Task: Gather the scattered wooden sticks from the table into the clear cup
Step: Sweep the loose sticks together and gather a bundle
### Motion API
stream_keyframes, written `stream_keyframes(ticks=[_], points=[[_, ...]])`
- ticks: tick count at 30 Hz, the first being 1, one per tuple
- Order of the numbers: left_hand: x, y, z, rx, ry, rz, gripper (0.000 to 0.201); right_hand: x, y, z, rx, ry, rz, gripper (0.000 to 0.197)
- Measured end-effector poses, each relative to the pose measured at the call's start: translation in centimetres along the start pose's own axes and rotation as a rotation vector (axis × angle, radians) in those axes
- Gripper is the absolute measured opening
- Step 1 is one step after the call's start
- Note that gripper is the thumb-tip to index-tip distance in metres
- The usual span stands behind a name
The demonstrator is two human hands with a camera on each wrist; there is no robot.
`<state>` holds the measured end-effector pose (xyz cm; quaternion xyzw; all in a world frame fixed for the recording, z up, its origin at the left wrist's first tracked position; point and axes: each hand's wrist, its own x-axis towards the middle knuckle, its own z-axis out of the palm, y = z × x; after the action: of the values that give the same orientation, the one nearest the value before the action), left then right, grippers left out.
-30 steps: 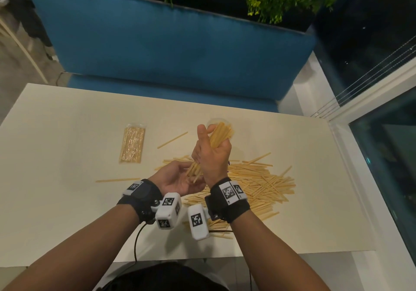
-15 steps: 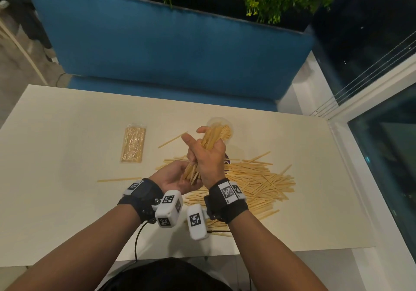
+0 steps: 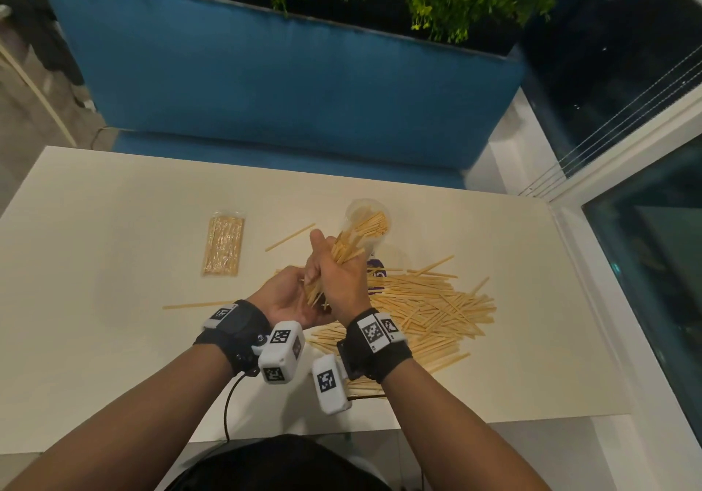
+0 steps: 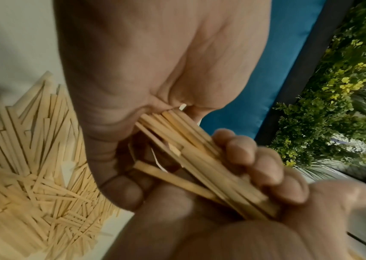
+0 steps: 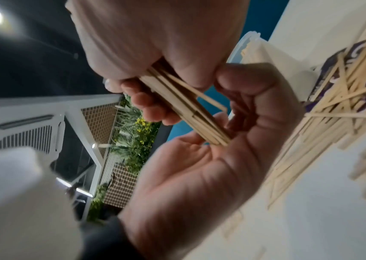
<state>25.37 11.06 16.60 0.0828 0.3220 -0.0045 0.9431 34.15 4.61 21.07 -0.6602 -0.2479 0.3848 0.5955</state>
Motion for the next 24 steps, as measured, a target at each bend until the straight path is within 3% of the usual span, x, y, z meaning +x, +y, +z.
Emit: stream_keyframes(ticks=[6, 10, 13, 16, 21, 24], points=[[-0.3, 0.1, 1.4, 0.007, 0.078, 0.129, 0.049, -0.2, 0.5, 0.0, -0.111, -0.022, 0.035, 0.056], [-0.4, 0.5, 0.6, 0.087, 0.108, -0.029, 0.048, 0.0, 1.0, 0.0, -0.158, 0.039, 0.089, 0.041], [-0.6, 0.4, 0.4, 0.257, 0.112, -0.112, 0.033, 0.5, 0.9, -0.5, -0.216, 0.021, 0.088, 0.037], [-0.6, 0.5, 0.4, 0.418, 0.134, -0.082, 0.036, 0.8, 1.0, -1.0, -0.232, 0.004, 0.052, 0.042], [-0.1, 0.9, 0.0, 0.46, 0.172, -0.02, 0.054, 0.6, 1.4, -0.9, -0.18, 0.0, 0.032, 0.052], [0.0, 1.0, -0.1, 0.439, 0.16, 0.0, 0.045, 0.7, 1.6, -0.7, -0.156, 0.007, 0.093, 0.042]])
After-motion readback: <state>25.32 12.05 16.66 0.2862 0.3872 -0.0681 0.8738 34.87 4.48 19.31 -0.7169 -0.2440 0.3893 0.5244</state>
